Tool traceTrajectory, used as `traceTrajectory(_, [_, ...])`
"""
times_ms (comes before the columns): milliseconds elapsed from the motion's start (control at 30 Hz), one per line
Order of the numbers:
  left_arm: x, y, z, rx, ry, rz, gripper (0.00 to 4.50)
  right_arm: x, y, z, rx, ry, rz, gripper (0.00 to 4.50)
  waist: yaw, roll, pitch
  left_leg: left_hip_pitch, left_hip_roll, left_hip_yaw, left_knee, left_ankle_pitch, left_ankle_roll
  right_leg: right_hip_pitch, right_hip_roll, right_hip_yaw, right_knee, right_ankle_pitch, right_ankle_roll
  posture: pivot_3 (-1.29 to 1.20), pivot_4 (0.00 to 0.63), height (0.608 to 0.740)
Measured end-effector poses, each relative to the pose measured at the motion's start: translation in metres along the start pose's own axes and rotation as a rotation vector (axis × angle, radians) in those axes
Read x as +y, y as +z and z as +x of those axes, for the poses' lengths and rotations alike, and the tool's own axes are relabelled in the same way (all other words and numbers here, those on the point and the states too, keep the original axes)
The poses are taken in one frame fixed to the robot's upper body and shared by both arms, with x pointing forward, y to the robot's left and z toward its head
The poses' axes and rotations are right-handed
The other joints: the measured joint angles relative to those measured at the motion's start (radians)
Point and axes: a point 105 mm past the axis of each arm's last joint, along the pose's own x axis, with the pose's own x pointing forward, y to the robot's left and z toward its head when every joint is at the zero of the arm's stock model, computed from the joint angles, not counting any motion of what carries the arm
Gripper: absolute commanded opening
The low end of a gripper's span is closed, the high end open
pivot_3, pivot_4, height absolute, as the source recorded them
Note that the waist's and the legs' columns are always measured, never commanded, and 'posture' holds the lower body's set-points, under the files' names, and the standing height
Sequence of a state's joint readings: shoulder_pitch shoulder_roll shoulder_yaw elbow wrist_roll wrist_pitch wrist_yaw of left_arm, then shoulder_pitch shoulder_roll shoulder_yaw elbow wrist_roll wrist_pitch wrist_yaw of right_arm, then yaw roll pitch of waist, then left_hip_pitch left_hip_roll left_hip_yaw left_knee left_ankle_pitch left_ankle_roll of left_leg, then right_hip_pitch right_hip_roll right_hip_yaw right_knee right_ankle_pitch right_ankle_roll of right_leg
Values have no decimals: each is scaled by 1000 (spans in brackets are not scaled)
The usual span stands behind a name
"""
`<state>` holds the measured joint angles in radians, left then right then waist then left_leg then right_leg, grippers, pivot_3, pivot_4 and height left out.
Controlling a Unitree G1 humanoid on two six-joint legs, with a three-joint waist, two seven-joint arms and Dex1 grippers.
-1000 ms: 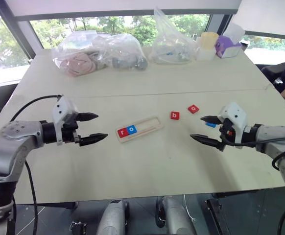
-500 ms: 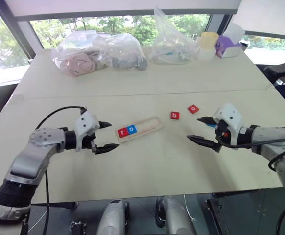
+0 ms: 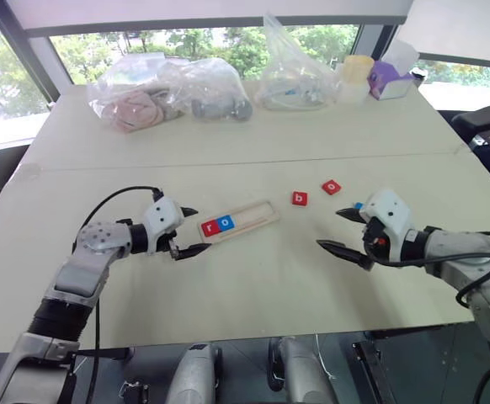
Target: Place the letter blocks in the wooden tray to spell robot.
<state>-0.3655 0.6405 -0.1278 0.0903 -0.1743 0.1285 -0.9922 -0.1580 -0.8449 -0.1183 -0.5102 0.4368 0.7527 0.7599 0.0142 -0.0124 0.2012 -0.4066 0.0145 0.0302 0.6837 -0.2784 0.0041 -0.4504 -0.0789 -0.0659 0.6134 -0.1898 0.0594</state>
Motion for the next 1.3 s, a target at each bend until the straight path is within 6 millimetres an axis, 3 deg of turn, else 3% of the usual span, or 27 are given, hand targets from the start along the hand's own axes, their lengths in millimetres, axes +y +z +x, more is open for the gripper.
traceTrajectory(1300, [1, -13, 29, 6, -80, -62, 4500, 3, 1, 3, 3, -23, -10, 4095, 8, 0, -2, 14, -1, 0, 1, 0, 0, 14, -2, 0, -1, -3, 0, 0, 150, 740])
